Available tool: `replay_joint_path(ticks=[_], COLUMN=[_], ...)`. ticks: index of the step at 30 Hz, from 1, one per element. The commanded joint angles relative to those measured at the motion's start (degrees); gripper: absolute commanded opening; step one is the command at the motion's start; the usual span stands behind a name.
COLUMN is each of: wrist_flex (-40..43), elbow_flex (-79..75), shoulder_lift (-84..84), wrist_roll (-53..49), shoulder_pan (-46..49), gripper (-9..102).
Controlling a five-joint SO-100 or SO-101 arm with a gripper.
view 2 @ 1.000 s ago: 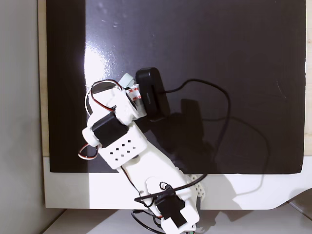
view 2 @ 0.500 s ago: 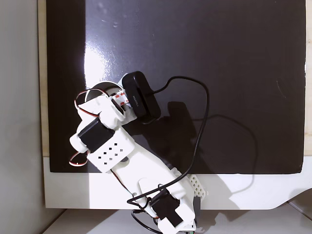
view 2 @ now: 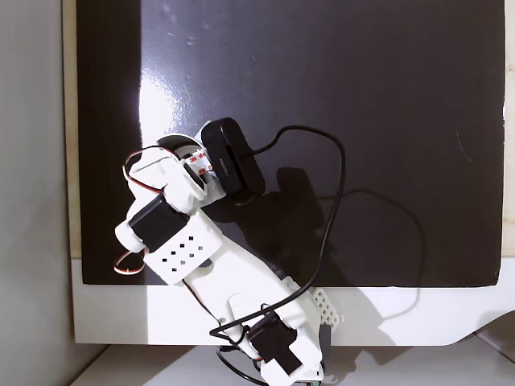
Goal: Grasp a gauze and put it in the cup.
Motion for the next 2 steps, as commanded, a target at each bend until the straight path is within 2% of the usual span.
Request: replay_joint_path(ticks=[1, 2], wrist_flex=[0.18, 0.18], elbow_flex=[-2.9, -2.9], shoulder_lift=[2.02, 2.11], wrist_roll=[-0.44, -0.44], shoulder_pan=[0.53, 0.53], gripper=[34, 34])
